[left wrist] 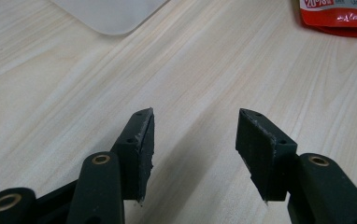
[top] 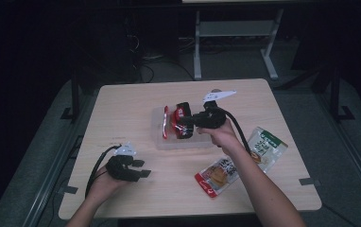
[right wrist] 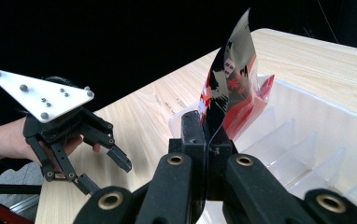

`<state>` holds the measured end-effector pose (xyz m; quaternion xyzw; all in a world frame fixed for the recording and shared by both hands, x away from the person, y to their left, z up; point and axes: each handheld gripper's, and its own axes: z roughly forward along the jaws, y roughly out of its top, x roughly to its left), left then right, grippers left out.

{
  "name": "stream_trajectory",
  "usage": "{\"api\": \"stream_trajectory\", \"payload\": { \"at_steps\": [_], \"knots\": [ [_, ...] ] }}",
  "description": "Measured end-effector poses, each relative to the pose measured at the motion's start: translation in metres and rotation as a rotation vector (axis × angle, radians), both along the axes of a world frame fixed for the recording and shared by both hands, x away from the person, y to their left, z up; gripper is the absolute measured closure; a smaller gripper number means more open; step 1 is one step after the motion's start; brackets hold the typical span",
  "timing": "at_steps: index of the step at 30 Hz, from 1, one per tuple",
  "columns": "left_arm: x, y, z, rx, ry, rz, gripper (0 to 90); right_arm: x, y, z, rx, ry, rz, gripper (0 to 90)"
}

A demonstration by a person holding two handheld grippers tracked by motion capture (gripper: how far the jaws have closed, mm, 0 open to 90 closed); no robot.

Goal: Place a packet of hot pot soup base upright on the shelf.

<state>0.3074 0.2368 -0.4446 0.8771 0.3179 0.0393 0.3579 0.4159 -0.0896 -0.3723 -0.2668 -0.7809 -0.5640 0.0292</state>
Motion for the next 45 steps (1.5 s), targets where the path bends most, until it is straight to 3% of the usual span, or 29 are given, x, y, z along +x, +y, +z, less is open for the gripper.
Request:
{"api": "stream_trajectory", "payload": {
  "at_steps": [21, 26, 45],
  "knots": [
    [-0.001, -0.003, -0.001, 0.006, 0.008, -0.016, 46.7, 0.012, 0.012, 0.0, -0.034, 0.001, -0.006, 90.0],
    [-0.001, -0.004, -0.002, 0.011, 0.007, -0.029, 46.8, 0.014, 0.015, -0.004, -0.055, 0.003, -0.013, 90.0],
    [-0.002, -0.008, -0.004, 0.016, 0.018, -0.044, 46.7, 0.023, 0.023, -0.015, -0.064, 0.026, -0.041, 89.2]
  ]
}}
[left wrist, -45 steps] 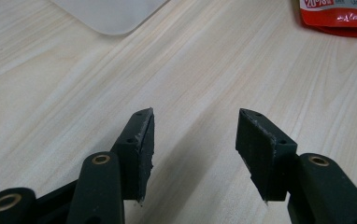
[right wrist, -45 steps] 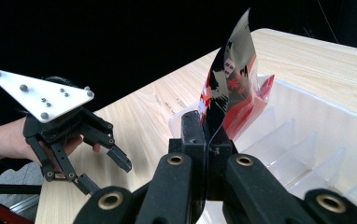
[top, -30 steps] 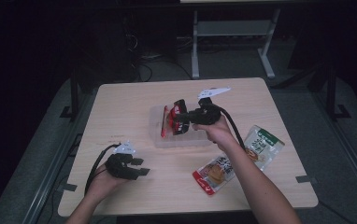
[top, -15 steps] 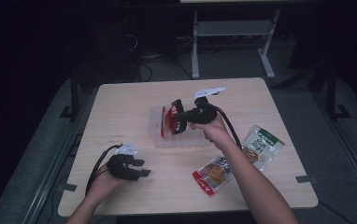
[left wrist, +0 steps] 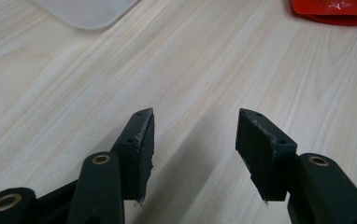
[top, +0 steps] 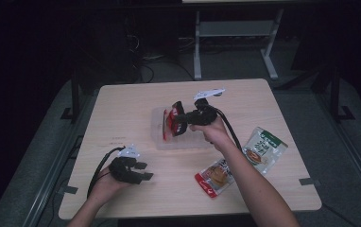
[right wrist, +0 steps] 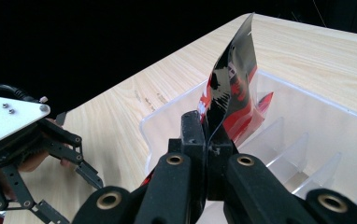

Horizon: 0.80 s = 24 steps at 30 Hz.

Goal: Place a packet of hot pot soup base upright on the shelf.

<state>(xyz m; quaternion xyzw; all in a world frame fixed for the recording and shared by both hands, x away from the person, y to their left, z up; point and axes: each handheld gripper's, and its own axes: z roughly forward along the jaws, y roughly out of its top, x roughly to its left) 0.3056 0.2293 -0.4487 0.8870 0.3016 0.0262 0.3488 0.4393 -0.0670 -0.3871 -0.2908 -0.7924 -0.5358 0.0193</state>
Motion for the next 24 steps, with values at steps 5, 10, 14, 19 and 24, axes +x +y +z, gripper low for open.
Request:
{"api": "stream_trajectory", "payload": {
  "at_steps": [5, 10, 14, 19, 24],
  "knots": [
    [0.0, -0.001, -0.001, -0.001, 0.003, -0.003, 46.8, 0.002, 0.002, -0.002, -0.002, 0.004, -0.005, 88.4],
    [0.0, -0.001, -0.001, 0.007, 0.003, -0.014, 46.8, 0.003, 0.006, -0.002, -0.018, 0.017, -0.002, 86.4],
    [0.0, -0.001, -0.001, 0.004, 0.005, -0.011, 46.8, 0.004, 0.012, 0.0, -0.046, 0.008, -0.001, 85.2],
    [-0.001, -0.001, -0.001, -0.009, 0.008, 0.001, 46.8, 0.007, 0.018, -0.001, -0.061, 0.004, -0.002, 83.0],
    [-0.001, 0.001, -0.001, -0.001, 0.003, -0.006, 46.8, 0.007, 0.02, -0.002, -0.062, 0.006, -0.006, 81.4]
  ]
}}
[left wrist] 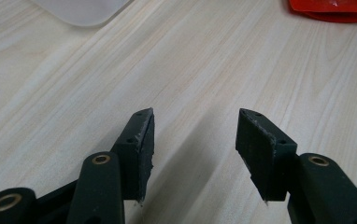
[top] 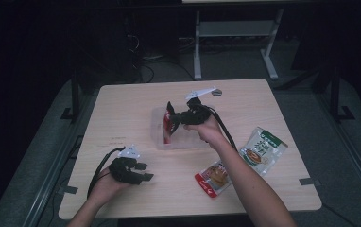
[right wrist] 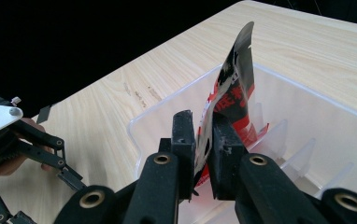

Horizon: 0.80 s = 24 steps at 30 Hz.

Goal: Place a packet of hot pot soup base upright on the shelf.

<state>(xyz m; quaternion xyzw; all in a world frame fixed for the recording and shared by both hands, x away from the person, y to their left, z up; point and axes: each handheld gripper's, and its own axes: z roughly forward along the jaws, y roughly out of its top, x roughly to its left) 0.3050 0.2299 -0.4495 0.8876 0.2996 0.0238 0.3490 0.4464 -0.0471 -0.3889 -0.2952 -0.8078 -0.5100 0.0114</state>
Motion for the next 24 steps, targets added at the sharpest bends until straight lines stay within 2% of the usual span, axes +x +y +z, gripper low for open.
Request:
{"api": "stream_trajectory", "payload": {
  "at_steps": [3, 7, 8, 10, 12, 19, 24],
  "knots": [
    [0.0, 0.0, 0.0, -0.004, -0.001, 0.002, 46.8, 0.001, -0.001, 0.0, 0.005, 0.0, -0.001, 77.7],
    [0.0, 0.0, 0.0, -0.004, 0.001, 0.003, 46.7, -0.002, -0.003, 0.004, 0.017, 0.002, -0.01, 60.4],
    [0.0, 0.0, 0.0, -0.004, 0.001, 0.003, 46.8, -0.002, -0.003, 0.004, 0.017, 0.002, -0.01, 60.4],
    [0.0, 0.001, 0.0, -0.006, 0.008, 0.012, 46.8, -0.004, -0.006, 0.008, 0.024, 0.003, -0.012, 52.7],
    [0.001, 0.002, 0.001, -0.001, -0.001, 0.006, 46.7, -0.005, -0.009, 0.01, 0.034, 0.001, -0.01, 49.1],
    [0.002, 0.003, 0.001, -0.011, -0.002, 0.016, 46.8, -0.013, -0.017, 0.019, 0.037, -0.016, -0.003, 41.6],
    [0.001, 0.003, 0.001, -0.026, 0.003, 0.03, 46.7, -0.021, -0.022, 0.023, 0.028, -0.026, 0.014, 41.7]
  ]
}}
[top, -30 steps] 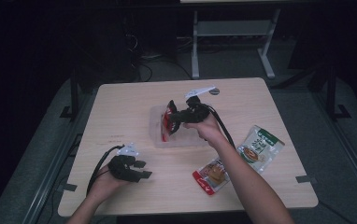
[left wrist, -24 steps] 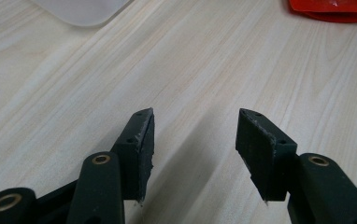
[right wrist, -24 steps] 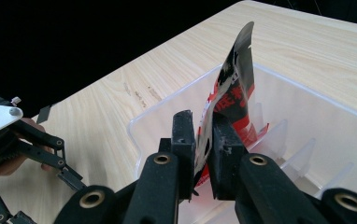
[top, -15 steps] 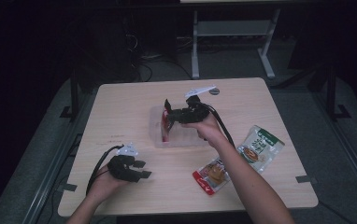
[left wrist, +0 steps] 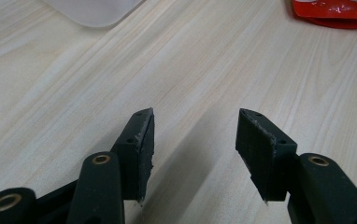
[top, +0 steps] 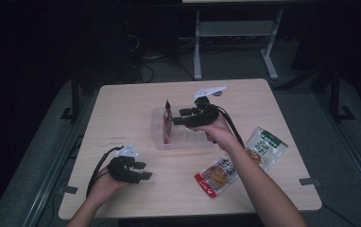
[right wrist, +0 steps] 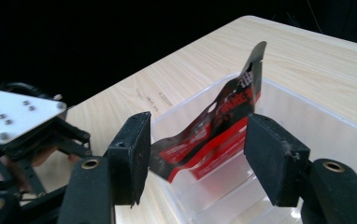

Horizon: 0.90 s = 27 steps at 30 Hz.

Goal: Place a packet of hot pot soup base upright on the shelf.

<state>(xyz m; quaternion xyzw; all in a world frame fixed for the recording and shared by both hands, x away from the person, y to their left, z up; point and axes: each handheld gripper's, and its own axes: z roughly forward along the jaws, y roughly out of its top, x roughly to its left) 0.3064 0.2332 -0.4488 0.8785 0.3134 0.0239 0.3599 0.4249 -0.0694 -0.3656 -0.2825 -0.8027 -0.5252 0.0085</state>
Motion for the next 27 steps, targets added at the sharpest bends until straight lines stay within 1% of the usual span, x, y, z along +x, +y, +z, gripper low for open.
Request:
{"api": "stream_trajectory", "payload": {
  "at_steps": [2, 3, 4, 5, 6, 7, 8, 9, 10, 12, 13, 14, 16, 19, 21, 24, 26, 27],
  "knots": [
    [0.0, 0.0, 0.0, 0.0, 0.003, 0.003, 46.7, -0.002, -0.001, -0.001, -0.002, -0.002, 0.007, 41.8],
    [0.0, 0.0, 0.0, -0.002, 0.001, 0.003, 46.7, -0.007, -0.002, -0.003, -0.009, 0.002, 0.018, 44.3],
    [0.0, 0.0, 0.001, 0.014, -0.002, -0.004, 46.8, -0.009, -0.003, -0.005, -0.011, 0.006, 0.031, 46.4],
    [0.0, 0.0, 0.001, 0.013, -0.002, -0.004, 46.8, -0.011, -0.004, -0.006, -0.018, 0.007, 0.038, 51.1],
    [0.0, 0.0, 0.001, 0.013, -0.002, -0.004, 46.8, -0.013, -0.004, -0.008, -0.025, 0.01, 0.042, 58.5],
    [-0.001, 0.0, 0.001, 0.014, -0.002, -0.002, 46.7, -0.015, -0.005, -0.01, -0.028, 0.01, 0.052, 62.9],
    [0.0, 0.0, 0.001, 0.015, -0.004, -0.005, 46.7, -0.017, -0.006, -0.012, -0.029, 0.006, 0.058, 71.3],
    [0.0, 0.0, 0.001, 0.015, -0.004, -0.005, 46.7, -0.018, -0.006, -0.014, -0.032, 0.008, 0.075, 77.5],
    [0.0, 0.0, 0.001, 0.016, -0.004, -0.006, 46.7, -0.019, -0.006, -0.016, -0.026, 0.013, 0.094, 82.2],
    [0.0, 0.0, 0.001, 0.017, -0.005, -0.008, 46.7, -0.021, -0.003, -0.02, -0.033, 0.018, 0.136, 89.0],
    [0.0, 0.0, 0.001, 0.017, -0.005, -0.008, 46.7, -0.021, -0.001, -0.021, -0.03, 0.012, 0.158, 89.8],
    [0.0, 0.0, 0.001, 0.016, -0.004, -0.009, 46.7, -0.022, 0.002, -0.022, -0.026, 0.017, 0.173, 89.9],
    [0.001, 0.0, 0.001, 0.013, -0.003, -0.01, 46.8, -0.021, 0.008, -0.023, -0.016, 0.01, 0.197, 89.9],
    [0.001, 0.001, 0.001, 0.004, 0.001, -0.004, 46.8, -0.019, 0.016, -0.022, -0.005, 0.005, 0.199, 89.9],
    [0.002, 0.001, 0.001, 0.005, -0.001, -0.008, 46.8, -0.016, 0.019, -0.022, 0.004, -0.006, 0.196, 89.9],
    [0.002, 0.001, 0.001, -0.006, -0.002, -0.01, 46.7, -0.013, 0.022, -0.02, 0.009, -0.005, 0.187, 90.0],
    [0.003, 0.002, 0.001, -0.017, 0.005, -0.01, 46.7, -0.008, 0.024, -0.015, 0.006, -0.01, 0.165, 89.9],
    [0.003, 0.002, 0.001, -0.013, 0.009, -0.01, 46.8, -0.006, 0.025, -0.014, 0.006, -0.015, 0.16, 90.0]
  ]
}}
